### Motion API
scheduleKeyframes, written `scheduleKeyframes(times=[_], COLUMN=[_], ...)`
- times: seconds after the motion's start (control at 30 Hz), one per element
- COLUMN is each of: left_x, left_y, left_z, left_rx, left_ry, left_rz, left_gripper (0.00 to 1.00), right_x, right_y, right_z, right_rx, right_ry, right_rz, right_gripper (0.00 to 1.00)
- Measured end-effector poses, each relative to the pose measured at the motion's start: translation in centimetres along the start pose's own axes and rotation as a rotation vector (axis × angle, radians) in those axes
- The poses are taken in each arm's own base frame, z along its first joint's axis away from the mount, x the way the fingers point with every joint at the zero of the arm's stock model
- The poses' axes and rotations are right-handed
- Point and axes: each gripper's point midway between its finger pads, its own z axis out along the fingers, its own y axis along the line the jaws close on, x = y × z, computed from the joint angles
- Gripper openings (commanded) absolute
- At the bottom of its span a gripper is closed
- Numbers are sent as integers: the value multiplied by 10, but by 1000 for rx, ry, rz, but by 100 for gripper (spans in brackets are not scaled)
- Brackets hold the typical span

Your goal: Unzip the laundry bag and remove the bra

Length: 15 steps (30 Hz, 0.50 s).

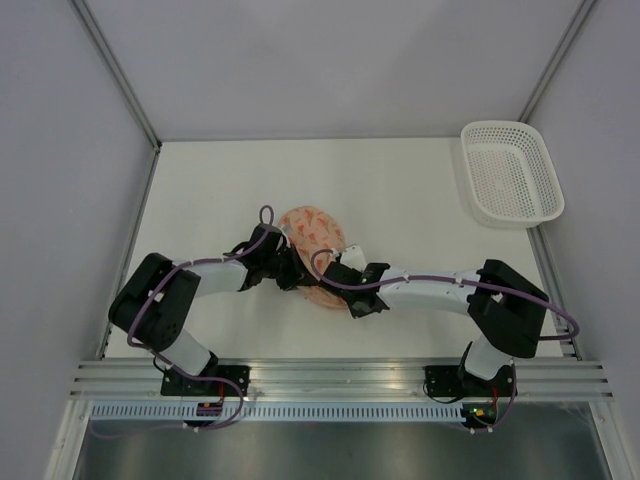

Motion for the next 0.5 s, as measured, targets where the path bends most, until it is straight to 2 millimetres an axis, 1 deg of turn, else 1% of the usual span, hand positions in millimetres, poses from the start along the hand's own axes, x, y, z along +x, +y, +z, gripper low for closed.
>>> scheduleKeyframes(times=[0.13,0.23,0.33,0.5], left_x=[7,14,16,16], left_y=[9,13,12,7], left_z=[2,1,1,-1], left_rx=[-11,-16,-5,24], left_ry=[44,79,100,119], left_rz=[64,101,136,191], left_gripper=[2,2,2,2], right_x=[-7,-16,-25,-34], right_y=[-22,-36,-42,-48], right_z=[12,13,11,13], right_rx=[144,219,253,276], right_ry=[3,-20,-46,-59], right_rz=[12,28,42,45], right_gripper=[0,0,0,0])
